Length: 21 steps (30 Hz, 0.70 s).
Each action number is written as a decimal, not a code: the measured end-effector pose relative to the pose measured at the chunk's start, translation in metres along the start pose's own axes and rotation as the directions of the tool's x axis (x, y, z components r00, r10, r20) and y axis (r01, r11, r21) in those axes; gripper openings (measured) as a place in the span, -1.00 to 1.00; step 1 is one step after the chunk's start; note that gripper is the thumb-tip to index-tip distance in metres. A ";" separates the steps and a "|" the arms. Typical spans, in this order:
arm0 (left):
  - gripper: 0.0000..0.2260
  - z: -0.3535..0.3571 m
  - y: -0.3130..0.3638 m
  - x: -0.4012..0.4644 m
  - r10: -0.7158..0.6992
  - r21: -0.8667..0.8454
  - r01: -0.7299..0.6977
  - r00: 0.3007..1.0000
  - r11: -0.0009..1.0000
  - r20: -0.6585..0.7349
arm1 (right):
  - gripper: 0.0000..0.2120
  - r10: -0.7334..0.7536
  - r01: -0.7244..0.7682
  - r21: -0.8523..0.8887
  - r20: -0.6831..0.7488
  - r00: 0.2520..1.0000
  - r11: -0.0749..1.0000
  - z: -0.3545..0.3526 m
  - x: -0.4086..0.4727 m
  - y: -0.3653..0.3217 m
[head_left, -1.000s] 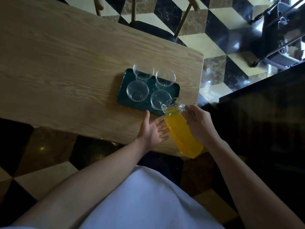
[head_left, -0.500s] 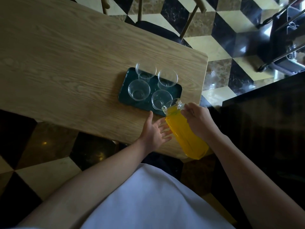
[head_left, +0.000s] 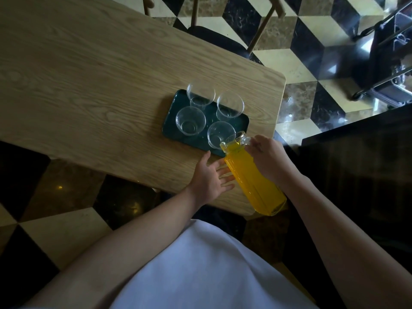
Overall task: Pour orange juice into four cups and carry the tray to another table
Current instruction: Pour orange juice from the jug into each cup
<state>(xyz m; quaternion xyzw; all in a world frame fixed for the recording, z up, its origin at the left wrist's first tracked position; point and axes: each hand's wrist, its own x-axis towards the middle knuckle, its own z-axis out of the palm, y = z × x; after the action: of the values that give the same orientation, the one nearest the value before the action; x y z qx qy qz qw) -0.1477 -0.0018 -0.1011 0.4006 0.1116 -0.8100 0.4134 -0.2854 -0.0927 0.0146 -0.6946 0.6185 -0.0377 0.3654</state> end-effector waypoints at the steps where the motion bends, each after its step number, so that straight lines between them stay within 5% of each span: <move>1: -0.35 0.000 0.000 0.000 -0.006 0.003 0.006 1.000 1.000 0.003 | -0.78 0.004 -0.004 -0.009 0.005 1.000 1.000 0.000 0.001 0.000; 21: -0.50 0.005 0.005 0.000 -0.001 -0.009 0.001 0.999 1.000 0.042 | -0.73 0.001 0.005 -0.161 0.036 0.999 0.987 -0.008 0.015 -0.015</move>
<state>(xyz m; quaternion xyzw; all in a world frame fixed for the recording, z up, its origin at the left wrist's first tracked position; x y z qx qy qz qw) -0.1462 -0.0076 -0.0974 0.3815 0.1070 -0.8180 0.4171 -0.2730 -0.1096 0.0228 -0.7231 0.6121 0.0243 0.3192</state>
